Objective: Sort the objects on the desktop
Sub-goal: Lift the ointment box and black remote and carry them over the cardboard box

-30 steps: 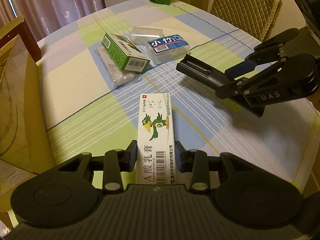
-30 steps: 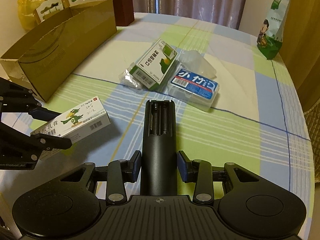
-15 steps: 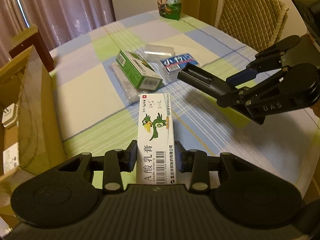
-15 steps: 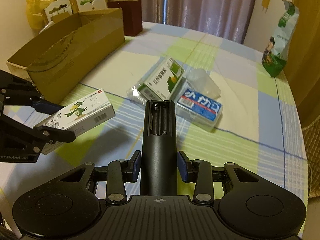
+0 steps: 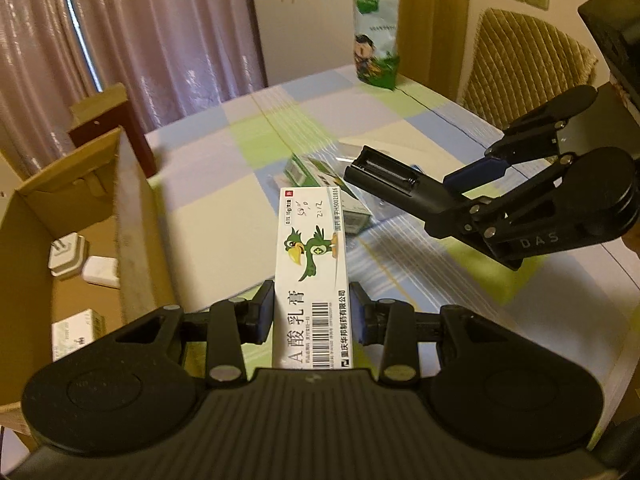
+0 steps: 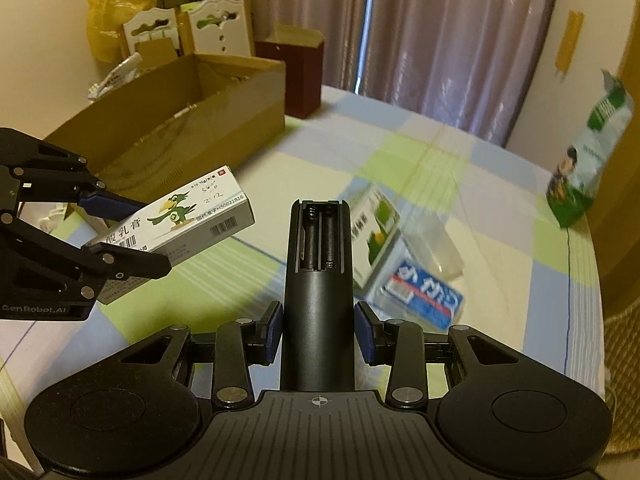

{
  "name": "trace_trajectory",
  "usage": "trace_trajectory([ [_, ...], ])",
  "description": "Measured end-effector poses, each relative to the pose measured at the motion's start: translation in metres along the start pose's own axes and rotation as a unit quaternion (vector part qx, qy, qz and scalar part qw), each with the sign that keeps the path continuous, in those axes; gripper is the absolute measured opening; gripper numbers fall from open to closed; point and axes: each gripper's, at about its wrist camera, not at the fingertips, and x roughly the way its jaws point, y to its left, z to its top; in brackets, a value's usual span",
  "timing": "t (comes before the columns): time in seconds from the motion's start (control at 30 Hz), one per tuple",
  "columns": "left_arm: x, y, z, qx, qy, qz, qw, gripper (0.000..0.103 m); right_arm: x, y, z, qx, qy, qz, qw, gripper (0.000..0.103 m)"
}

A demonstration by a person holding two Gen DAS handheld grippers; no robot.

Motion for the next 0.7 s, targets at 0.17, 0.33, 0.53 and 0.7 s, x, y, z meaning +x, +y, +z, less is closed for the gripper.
trace_trajectory([
  [0.17, -0.011, 0.014, 0.003, -0.013, -0.011, 0.017, 0.9997, 0.033, 0.002, 0.009, 0.015, -0.021, -0.010, 0.010, 1.000, 0.037],
  [0.33, -0.024, 0.029, 0.007, -0.029, -0.023, 0.033, 0.9988, 0.033, 0.005, 0.020, 0.030, -0.039, -0.019, 0.025, 0.999, 0.037],
  [0.53, -0.046, 0.061, 0.011, -0.061, -0.041, 0.062, 0.9954, 0.033, 0.011, 0.040, 0.064, -0.059, -0.040, 0.052, 0.996, 0.037],
  [0.7, -0.062, 0.100, 0.008, -0.088, -0.046, 0.102, 0.9898, 0.033, 0.024, 0.066, 0.106, -0.073, -0.060, 0.082, 0.992, 0.037],
])
